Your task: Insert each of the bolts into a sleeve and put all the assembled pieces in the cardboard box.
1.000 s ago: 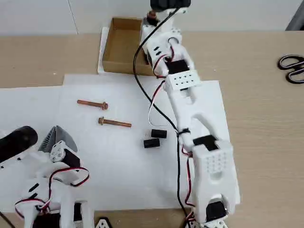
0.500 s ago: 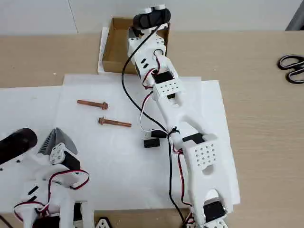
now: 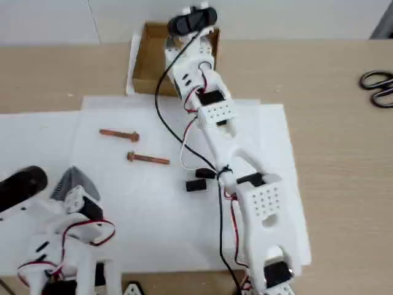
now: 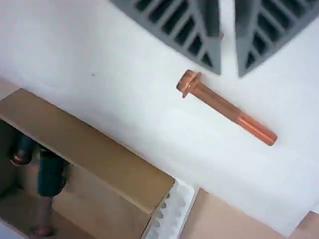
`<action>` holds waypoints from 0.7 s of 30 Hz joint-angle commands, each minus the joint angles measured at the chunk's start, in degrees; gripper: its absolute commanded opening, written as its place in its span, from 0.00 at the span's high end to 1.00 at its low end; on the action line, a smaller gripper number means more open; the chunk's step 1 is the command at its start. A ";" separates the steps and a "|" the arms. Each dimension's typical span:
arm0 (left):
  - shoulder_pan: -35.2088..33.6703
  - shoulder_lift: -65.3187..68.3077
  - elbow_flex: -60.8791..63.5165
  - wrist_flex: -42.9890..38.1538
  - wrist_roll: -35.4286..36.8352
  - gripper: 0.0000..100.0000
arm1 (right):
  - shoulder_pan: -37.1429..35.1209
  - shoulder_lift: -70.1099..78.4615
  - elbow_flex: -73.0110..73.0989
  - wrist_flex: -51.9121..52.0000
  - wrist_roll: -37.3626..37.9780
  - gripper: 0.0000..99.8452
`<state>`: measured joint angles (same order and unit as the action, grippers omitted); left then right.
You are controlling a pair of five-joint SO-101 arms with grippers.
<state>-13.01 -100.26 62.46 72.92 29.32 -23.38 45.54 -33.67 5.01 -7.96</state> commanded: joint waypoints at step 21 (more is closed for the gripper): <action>-0.26 0.26 -2.15 -0.18 -0.44 0.99 | 2.07 -18.59 -11.16 29.76 3.08 0.90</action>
<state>-13.01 -100.26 62.46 72.92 29.32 -21.71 33.93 -41.67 28.66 -5.05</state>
